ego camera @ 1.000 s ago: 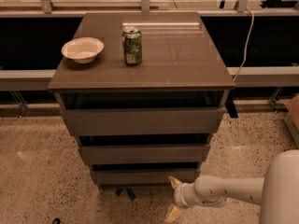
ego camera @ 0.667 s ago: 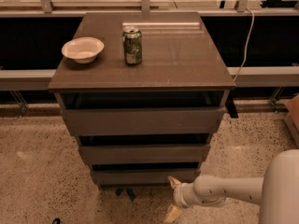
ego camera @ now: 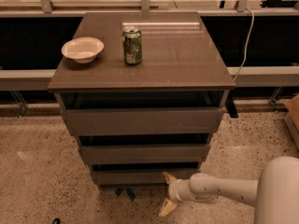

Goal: Open bottom drawer

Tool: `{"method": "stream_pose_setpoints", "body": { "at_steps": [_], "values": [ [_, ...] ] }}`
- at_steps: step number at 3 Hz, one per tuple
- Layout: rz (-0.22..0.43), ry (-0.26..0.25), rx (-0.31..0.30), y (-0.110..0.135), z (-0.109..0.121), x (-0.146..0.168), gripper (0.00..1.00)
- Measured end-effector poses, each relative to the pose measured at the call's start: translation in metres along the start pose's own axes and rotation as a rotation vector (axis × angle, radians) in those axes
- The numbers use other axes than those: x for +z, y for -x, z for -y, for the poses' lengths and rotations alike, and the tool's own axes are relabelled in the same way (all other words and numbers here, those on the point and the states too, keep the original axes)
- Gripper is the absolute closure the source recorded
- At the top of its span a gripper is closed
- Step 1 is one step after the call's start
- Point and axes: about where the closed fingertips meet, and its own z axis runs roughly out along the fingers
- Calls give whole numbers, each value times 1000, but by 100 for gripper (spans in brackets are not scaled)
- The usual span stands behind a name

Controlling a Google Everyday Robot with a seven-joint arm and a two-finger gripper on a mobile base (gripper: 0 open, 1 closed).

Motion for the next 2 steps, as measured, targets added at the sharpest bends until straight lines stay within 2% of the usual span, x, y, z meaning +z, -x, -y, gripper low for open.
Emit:
{"method": "stream_pose_setpoints", "body": {
  "at_steps": [1, 2],
  "values": [
    [35, -27, -22, -3, 13, 21, 0],
    [30, -31, -29, -8, 30, 46, 0]
  ]
}}
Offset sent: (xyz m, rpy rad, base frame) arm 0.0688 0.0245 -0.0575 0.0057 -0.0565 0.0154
